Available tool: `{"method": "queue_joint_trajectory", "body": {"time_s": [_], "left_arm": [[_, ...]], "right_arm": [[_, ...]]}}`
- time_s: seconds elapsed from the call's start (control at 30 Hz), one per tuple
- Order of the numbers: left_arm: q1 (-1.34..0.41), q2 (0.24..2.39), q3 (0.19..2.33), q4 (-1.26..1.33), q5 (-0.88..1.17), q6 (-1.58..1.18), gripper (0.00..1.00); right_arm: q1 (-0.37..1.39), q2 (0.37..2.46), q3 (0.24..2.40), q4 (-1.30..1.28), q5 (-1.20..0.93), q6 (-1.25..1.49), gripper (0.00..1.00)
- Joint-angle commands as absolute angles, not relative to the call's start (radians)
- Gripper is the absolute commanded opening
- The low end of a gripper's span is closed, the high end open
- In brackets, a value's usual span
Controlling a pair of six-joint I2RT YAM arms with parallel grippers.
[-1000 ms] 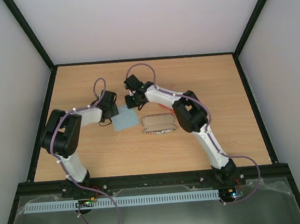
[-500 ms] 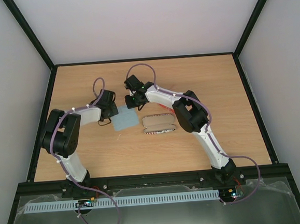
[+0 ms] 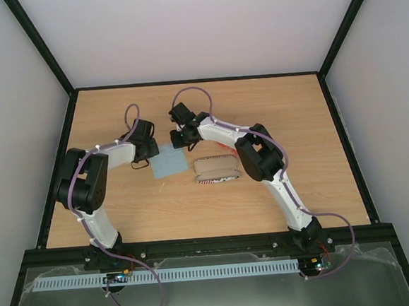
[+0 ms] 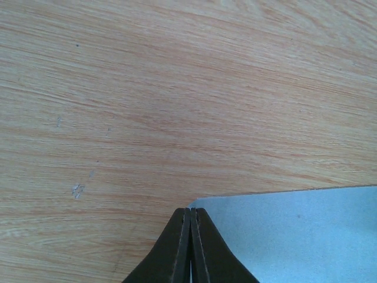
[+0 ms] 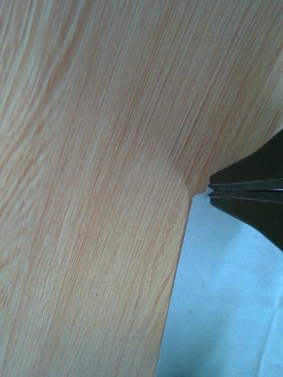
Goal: Organize the sunglasses
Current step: Fold the glasses cleaning cloth at the center of the board.
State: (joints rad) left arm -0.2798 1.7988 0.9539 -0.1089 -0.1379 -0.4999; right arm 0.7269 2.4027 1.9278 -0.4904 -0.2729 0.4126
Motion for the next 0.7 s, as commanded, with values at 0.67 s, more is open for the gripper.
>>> {"method": "queue_joint_trajectory", "body": {"time_s": [0.67], "left_arm": [[-0.275,1.744,0.950,-0.120,-0.099,-0.477,0.02]], "right_arm": [[0.721,2.254,1.823,-0.426,-0.264,0.419,0.01]]}}
